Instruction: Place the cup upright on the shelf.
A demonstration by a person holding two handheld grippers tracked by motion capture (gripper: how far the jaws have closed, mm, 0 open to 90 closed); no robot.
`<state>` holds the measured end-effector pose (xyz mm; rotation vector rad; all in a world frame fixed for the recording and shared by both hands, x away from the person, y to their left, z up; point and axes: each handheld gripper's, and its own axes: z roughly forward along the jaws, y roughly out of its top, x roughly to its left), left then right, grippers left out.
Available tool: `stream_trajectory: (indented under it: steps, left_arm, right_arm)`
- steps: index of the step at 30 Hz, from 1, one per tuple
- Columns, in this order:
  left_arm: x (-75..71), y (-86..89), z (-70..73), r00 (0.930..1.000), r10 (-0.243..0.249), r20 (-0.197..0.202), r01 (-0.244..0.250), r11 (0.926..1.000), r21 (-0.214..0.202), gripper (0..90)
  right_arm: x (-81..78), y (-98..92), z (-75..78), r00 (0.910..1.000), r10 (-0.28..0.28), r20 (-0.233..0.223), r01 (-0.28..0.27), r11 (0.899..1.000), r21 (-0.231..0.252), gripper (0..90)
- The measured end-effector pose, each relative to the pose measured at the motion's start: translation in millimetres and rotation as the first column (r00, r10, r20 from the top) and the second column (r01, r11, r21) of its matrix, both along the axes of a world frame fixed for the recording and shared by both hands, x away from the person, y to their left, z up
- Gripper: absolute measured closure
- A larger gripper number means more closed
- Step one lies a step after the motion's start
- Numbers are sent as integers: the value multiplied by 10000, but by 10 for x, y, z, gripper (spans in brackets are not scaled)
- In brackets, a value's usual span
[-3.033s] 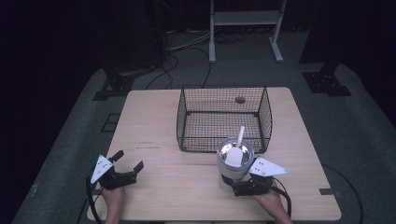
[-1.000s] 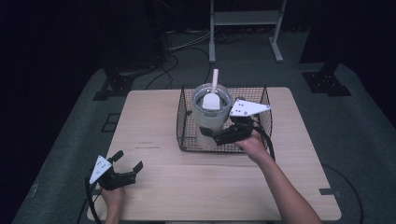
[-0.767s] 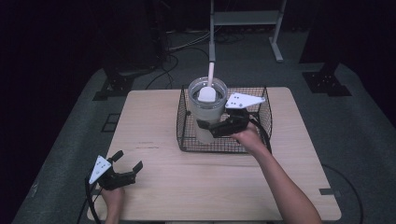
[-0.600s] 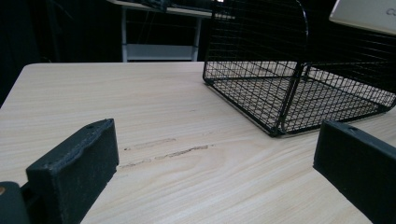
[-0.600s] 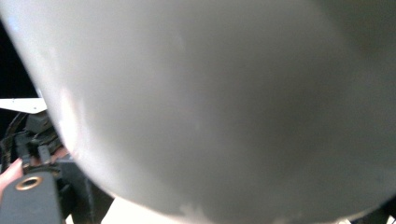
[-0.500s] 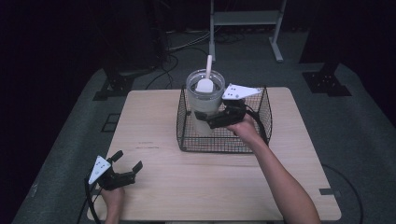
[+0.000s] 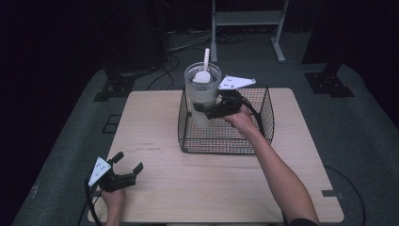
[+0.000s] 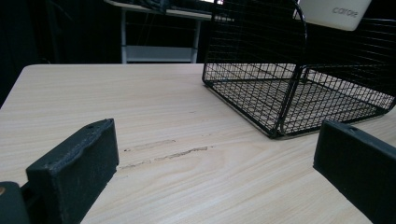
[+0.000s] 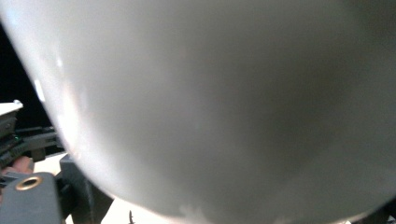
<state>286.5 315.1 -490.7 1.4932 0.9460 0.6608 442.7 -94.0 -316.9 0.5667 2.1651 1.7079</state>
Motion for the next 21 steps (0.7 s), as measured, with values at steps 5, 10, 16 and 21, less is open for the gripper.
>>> stream_trajectory:
  steps: [5,10,16,21]
  left_arm:
    - [1,5,0,10000,-12,16,12,10000,-21,0]
    - [3,5,-1,10000,-19,38,18,10000,10,0]
    - [7,-2,-1,10000,-48,49,48,10000,37,0]
    - [7,-1,-1,10000,-50,37,50,10000,47,0]
  right_arm:
    - [133,20,-2,10000,29,-60,-30,10000,-88,93]
    - [234,45,-23,10000,35,-93,-36,10000,-55,93]
    - [328,38,-105,9997,-6,-247,1,9998,-209,93]
    - [413,31,-193,9986,114,-514,-120,9999,-113,93]
